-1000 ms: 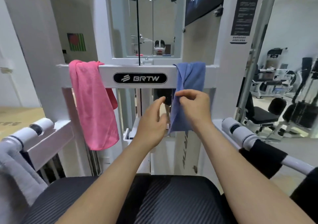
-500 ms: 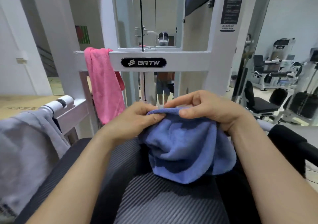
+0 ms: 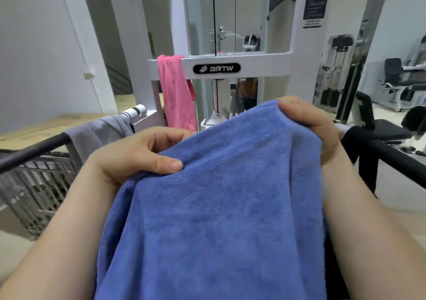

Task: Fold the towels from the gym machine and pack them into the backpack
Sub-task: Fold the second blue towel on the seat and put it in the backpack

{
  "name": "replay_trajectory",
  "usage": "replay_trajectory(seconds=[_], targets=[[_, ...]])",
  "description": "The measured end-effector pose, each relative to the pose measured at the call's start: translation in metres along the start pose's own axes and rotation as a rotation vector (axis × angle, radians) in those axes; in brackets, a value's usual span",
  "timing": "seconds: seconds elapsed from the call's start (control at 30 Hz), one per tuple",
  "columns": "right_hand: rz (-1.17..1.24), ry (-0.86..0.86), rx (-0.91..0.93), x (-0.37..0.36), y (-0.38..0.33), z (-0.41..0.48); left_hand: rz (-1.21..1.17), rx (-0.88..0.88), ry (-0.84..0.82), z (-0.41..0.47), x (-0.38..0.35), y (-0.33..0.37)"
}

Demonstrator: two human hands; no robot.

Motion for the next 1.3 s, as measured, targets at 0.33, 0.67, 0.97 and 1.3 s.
replay_trajectory(seconds=[0.33,0.67,0.97,1.3], targets=[[-1.325,0.41,-0.707,0.142,0.127,0.015,0.798,0.485,0.608,-0.05,0.161,-0.139],[-1.863,0.595,-0.677,0.183,0.152,0.059,0.496,0.477,0.581,-0.041,0.233,-0.172],[-2.145,0.8,-0.791,0.224,0.141,0.08,0.967,0.357,0.853,0.001,0.311,-0.155],[-2.147,0.724,-0.594,0.21,0.163,0.109,1.348,0.314,0.888,0.036,0.328,-0.149]])
Point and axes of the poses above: each hand's wrist, its own z-axis towards the middle knuckle, its own x-axis out of the back of the hand, y = z × x, the point moved 10 cm from there along z, towards the middle knuckle, and after that the axes turned 2 degrees about -x, right-handed, at the moved point
